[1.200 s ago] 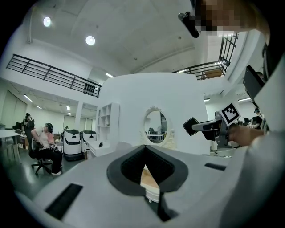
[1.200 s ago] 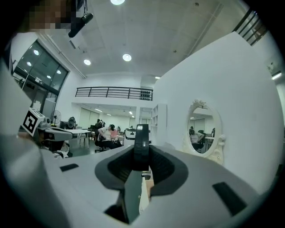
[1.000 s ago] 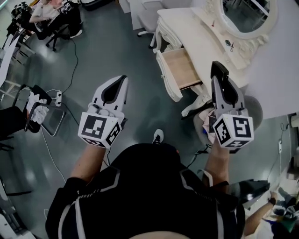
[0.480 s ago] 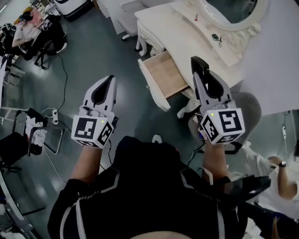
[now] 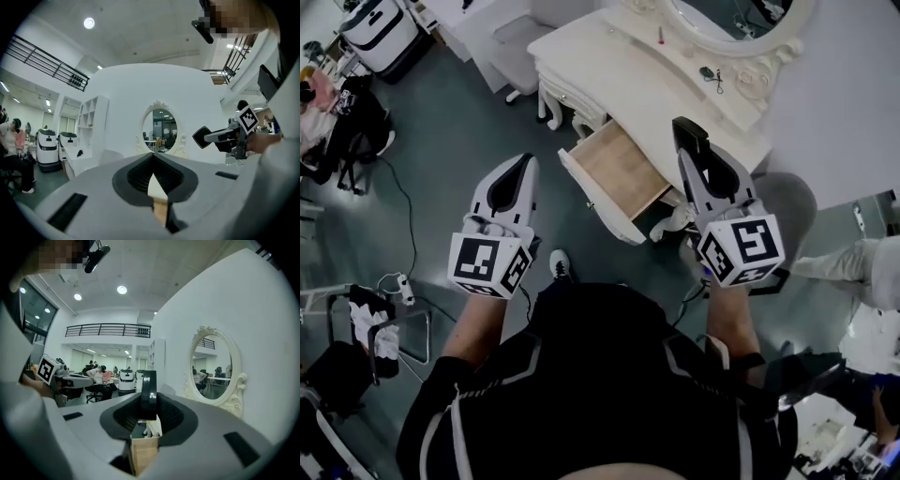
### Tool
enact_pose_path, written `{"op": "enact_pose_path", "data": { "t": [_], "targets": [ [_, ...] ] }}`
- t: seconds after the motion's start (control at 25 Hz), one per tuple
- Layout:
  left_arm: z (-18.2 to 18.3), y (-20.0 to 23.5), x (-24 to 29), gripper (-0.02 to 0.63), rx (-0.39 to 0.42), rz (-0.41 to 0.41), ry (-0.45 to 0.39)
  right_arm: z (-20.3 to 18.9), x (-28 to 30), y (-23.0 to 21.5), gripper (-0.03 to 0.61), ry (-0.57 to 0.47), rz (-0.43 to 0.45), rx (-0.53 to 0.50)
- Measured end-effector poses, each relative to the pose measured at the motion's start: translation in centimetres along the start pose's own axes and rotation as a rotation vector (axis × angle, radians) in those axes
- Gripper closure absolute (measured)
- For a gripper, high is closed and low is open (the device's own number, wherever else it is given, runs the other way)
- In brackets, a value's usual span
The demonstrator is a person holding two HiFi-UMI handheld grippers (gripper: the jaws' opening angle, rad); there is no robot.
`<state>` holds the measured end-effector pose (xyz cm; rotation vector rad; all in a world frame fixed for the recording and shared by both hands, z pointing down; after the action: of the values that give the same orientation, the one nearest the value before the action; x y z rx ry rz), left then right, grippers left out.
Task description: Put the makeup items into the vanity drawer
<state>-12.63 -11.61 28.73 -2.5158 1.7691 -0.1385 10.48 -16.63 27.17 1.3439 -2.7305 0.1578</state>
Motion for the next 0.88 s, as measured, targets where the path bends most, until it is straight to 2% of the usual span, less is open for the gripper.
{"op": "enact_pose_path", "data": {
  "t": [0.2, 0.48, 0.72, 0.88],
  "targets": [
    [-0.2, 4.1, 3.2, 0.611, -0.006, -0.083, -0.013, 0.2, 3.7, 0.3, 0.479, 0.001, -0.069, 0.026],
    [-2.1, 7.5, 6.7, 0.611, -0.027, -0.181, 0.003, -0.7, 7.4, 0.1, 0.479, 0.018, -0.16, 0.05],
    [-4.0, 9.3, 8.2, 0.611, -0.023, -0.267, 0.032, -2.8, 10.2, 0.0, 0.479, 0.074, -0.226, 0.071],
    [-6.5, 10.3, 9.9, 0.611, -0.019, -0.289, 0.077, -4.9, 12.5, -0.7, 0.479, 0.102, -0.239, 0.076]
  ]
}}
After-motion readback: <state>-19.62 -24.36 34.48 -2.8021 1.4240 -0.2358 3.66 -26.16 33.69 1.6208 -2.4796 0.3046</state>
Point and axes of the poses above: the fingertips, and each gripper's own axes: x forward along the fingers, y to its left, z out of its top, the point moved 1 cm from there along -x, backward along the fingers, and after that the axes turned 6 degrees about x, right-handed, at the moved point
